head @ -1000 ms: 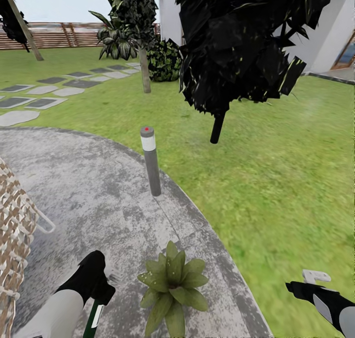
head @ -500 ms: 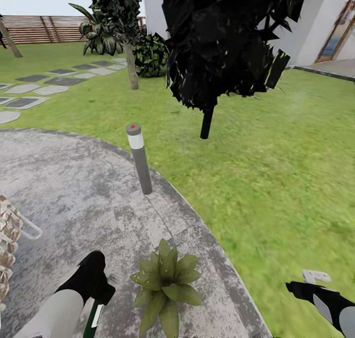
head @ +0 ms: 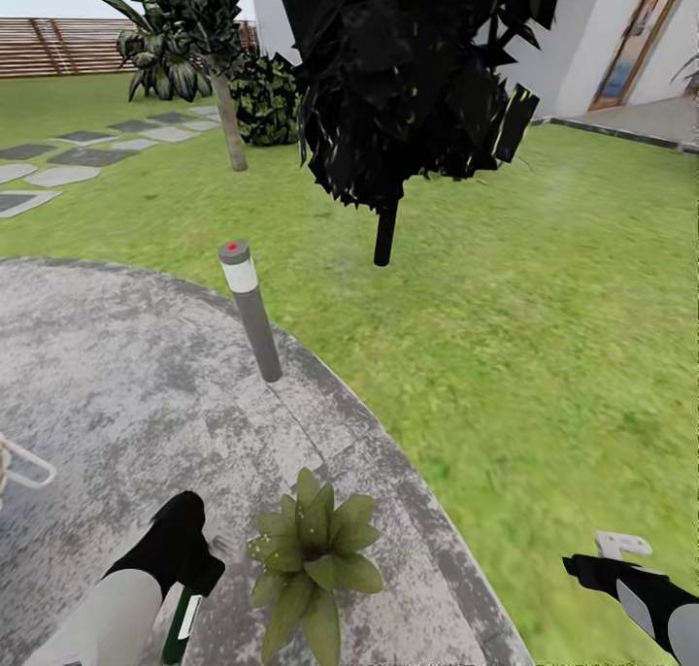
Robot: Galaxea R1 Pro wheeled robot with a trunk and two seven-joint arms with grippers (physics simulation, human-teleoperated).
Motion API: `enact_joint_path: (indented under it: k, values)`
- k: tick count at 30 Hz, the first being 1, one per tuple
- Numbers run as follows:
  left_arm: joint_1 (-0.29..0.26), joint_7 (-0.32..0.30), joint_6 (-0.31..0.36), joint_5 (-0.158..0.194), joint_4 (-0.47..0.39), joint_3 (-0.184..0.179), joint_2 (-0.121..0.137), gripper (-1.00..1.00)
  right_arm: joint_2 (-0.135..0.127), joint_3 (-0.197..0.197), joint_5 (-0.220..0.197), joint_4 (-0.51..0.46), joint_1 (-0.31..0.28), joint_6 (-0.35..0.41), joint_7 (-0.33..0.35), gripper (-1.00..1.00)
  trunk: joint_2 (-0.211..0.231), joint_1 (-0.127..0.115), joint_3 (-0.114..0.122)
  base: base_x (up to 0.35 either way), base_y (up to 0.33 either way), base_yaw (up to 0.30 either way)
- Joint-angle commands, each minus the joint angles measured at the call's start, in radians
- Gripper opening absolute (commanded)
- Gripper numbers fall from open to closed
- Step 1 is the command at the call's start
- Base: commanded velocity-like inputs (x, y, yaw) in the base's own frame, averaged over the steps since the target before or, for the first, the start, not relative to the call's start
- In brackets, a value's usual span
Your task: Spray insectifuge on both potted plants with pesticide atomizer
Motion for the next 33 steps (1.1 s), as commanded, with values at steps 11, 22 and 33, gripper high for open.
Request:
enact_joint_path:
  k: [11, 22, 33]
  values:
    - [-0.026, -0.012, 0.004, -0.01, -0.077, 0.004, 0.0, -1.0, 0.0, -0.008, -0.001, -0.001, 0.0, 0.004, 0.004, 1.0, 0.0, 0.0, -0.003, 0.0, 0.0, -0.01]
    - [-0.037, -0.011, 0.001, -0.01, -0.048, -0.018, -0.003, -1.0, 0.0, -0.008, -0.001, -0.001, 0.0, 0.004, 0.004, 1.0, 0.0, 0.0, -0.003, 0.0, 0.0, 0.0]
    - [-0.029, -0.009, -0.049, -0.008, 0.123, -0.068, -0.004, -1.0, 0.001, -0.008, -0.001, -0.001, 0.0, 0.004, 0.004, 1.0, 0.0, 0.0, -0.004, 0.0, 0.0, 0.0]
